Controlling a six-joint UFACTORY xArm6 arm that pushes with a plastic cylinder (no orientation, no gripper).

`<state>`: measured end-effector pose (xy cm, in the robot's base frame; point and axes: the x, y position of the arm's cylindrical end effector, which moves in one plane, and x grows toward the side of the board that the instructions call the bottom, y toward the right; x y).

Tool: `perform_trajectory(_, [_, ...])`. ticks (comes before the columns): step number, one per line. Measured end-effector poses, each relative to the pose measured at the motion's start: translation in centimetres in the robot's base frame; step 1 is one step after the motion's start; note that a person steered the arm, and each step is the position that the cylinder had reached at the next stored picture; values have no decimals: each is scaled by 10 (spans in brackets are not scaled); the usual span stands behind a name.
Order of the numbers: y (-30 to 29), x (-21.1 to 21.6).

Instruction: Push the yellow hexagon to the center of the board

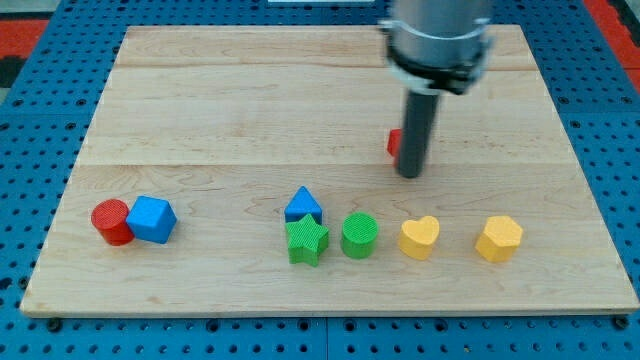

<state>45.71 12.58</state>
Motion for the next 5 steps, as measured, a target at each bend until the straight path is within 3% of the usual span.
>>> perform_trajectory(2, [141,24])
perform_trajectory(3, [142,91])
perform_trajectory(5, [48,109])
